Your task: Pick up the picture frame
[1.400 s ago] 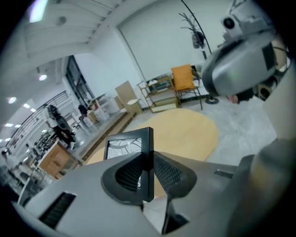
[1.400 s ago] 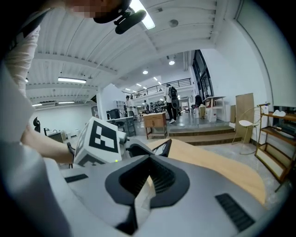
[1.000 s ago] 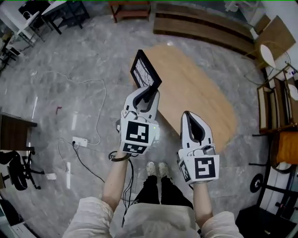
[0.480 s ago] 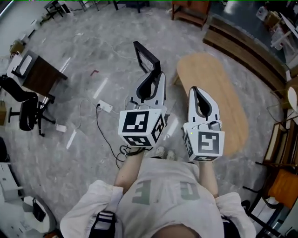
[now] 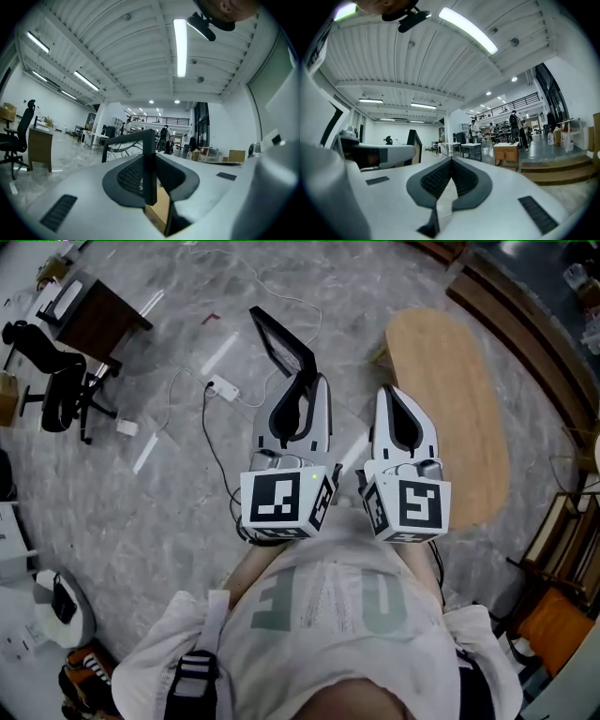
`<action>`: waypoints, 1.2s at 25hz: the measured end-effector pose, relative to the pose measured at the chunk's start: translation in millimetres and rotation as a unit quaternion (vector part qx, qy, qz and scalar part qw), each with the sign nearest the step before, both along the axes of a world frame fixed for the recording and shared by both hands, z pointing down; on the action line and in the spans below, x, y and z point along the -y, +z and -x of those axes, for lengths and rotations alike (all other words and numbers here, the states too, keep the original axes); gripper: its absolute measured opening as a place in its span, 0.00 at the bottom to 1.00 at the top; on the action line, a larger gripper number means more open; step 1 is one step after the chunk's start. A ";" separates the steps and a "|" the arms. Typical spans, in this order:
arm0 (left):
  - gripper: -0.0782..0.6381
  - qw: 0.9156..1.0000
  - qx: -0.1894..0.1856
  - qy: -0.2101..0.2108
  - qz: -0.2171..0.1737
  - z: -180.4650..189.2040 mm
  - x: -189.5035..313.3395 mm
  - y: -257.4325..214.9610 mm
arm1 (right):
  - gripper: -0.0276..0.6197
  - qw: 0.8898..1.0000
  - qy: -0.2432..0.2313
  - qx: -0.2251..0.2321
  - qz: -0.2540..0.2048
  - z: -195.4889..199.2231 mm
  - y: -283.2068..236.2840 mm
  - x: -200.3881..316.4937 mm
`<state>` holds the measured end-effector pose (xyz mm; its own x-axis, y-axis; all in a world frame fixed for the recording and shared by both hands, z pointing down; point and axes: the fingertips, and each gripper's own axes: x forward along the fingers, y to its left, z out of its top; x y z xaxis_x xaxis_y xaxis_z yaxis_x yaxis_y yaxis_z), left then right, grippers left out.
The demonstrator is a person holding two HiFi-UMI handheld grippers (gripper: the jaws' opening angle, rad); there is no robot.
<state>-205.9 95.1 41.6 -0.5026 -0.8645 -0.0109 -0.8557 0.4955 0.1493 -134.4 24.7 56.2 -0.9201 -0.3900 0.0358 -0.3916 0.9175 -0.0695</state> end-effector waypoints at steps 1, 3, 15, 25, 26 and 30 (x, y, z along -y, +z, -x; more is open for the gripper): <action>0.23 1.000 -0.001 -0.001 0.004 -0.8 -1.1 3.2 | 0.05 1.000 -0.003 0.000 0.002 0.6 1.3 -0.4; 0.23 1.000 0.000 -0.004 0.009 -0.6 -2.1 5.9 | 0.05 1.000 -0.007 -0.003 0.003 1.6 2.7 -0.5; 0.23 1.000 0.008 -0.006 0.003 12.8 -7.9 -3.4 | 0.05 1.000 -0.004 -0.004 -0.012 8.4 -5.7 -9.6; 0.23 1.000 0.003 0.009 -0.004 6.2 -4.6 -2.4 | 0.05 1.000 0.005 -0.014 -0.024 2.7 -3.4 -11.3; 0.23 1.000 0.002 0.009 -0.004 6.4 -4.6 -2.6 | 0.05 1.000 0.005 -0.014 -0.024 2.6 -3.6 -11.4; 0.23 1.000 0.001 0.006 -0.006 8.6 -5.9 -3.1 | 0.05 1.000 0.004 -0.017 -0.026 3.0 -3.2 -12.5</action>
